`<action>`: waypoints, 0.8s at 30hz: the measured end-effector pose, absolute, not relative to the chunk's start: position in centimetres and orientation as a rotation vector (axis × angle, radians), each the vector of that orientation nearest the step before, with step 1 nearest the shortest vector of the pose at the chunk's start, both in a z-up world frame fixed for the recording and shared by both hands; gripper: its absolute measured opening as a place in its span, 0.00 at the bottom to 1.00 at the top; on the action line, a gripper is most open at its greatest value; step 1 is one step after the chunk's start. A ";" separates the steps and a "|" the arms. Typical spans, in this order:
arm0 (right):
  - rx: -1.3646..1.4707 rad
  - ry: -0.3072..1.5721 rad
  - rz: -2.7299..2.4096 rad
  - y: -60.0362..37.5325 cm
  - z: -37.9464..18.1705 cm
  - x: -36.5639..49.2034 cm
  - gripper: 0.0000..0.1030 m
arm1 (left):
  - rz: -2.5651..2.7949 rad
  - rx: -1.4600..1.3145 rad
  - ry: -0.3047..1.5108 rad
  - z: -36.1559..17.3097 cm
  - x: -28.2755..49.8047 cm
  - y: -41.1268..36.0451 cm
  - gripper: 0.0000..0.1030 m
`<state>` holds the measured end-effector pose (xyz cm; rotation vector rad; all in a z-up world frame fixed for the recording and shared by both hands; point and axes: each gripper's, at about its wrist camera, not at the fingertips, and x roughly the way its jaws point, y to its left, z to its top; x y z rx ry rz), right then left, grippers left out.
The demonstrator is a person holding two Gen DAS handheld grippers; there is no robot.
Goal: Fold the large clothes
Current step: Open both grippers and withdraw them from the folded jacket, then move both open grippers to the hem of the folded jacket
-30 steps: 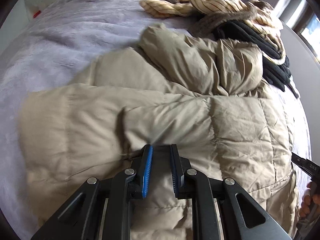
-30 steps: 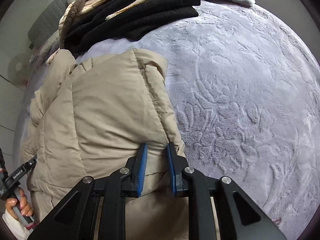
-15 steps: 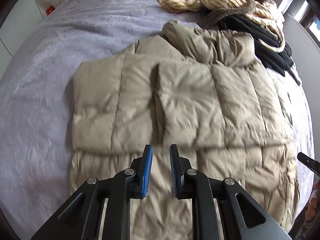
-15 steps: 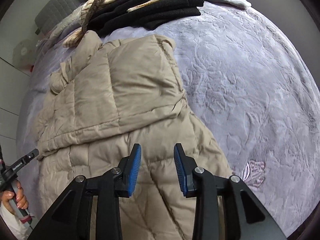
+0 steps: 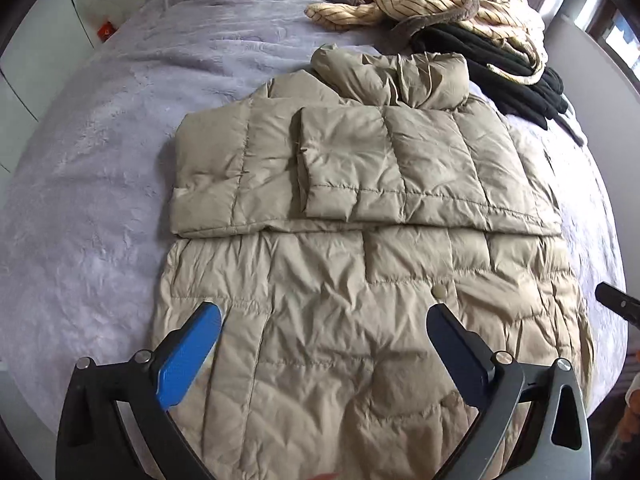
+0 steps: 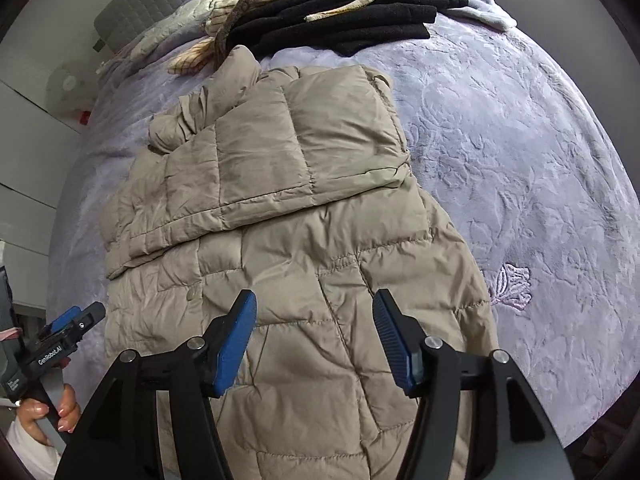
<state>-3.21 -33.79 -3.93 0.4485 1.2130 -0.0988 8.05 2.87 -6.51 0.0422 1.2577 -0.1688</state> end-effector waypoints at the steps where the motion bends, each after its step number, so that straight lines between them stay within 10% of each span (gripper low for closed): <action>1: 0.446 1.206 -0.096 -33.5 -3.6 -3.4 0.68 | -0.167 0.037 1.254 -6.2 7.8 2.9 1.00; 7: 0.419 1.137 -0.078 -32.5 -1.5 -4.5 0.92 | -0.168 0.035 1.237 -4.6 6.8 2.9 1.00; 24: 0.452 1.138 -0.027 -34.2 -0.8 -6.1 0.93 | -0.051 0.089 1.249 -3.4 3.4 1.0 1.00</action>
